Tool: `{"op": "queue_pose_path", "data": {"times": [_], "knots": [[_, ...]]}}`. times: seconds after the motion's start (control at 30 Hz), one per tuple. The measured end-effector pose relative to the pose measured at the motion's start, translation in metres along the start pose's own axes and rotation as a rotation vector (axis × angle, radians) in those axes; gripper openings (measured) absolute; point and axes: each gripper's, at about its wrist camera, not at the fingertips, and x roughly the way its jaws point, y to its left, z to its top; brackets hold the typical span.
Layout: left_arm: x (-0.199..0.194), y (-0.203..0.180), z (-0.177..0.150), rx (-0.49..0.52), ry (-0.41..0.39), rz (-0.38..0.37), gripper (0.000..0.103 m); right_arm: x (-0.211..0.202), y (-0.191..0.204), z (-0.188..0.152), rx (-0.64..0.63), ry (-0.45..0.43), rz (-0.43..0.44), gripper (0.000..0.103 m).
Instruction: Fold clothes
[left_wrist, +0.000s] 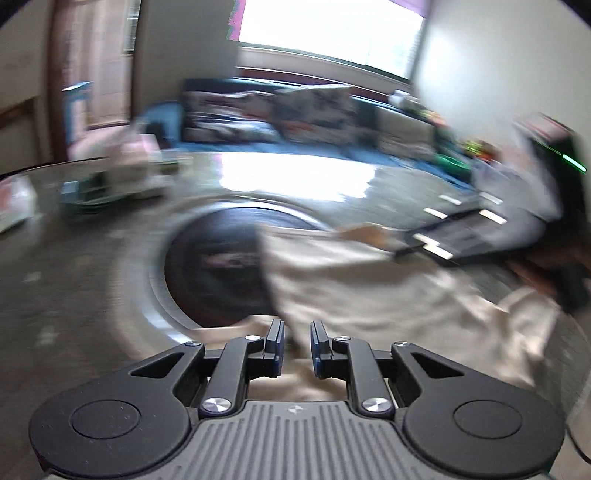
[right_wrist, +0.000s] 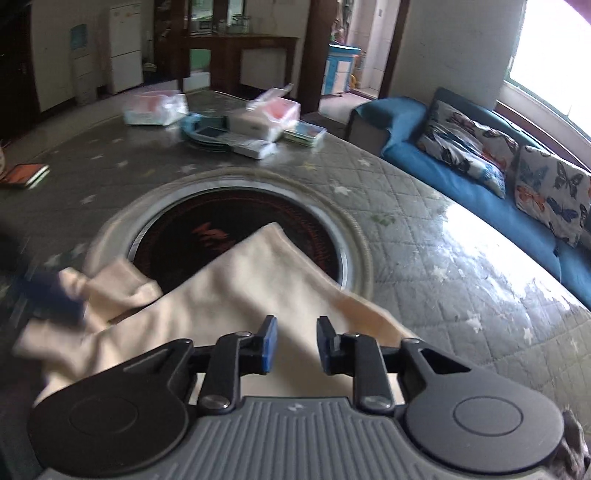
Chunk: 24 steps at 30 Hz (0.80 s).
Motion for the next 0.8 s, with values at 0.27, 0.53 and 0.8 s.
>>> {"op": "queue_pose_path", "data": {"times": [0.27,0.53,0.8], "knots": [[0.000,0.039,-0.024,-0.171,0.067,0.010,0.031,-0.027,0.039,-0.024,-0.054,0.003,0.049,0.030],[-0.007,-0.001,-0.034,-0.119,0.025,-0.095,0.030,-0.030,0.059,-0.017,-0.034,-0.039,0.111,0.032],[0.004,-0.032,-0.051,-0.027,0.064,-0.208,0.032,-0.008,0.079,-0.003,-0.005,-0.062,0.212,0.033]]}}
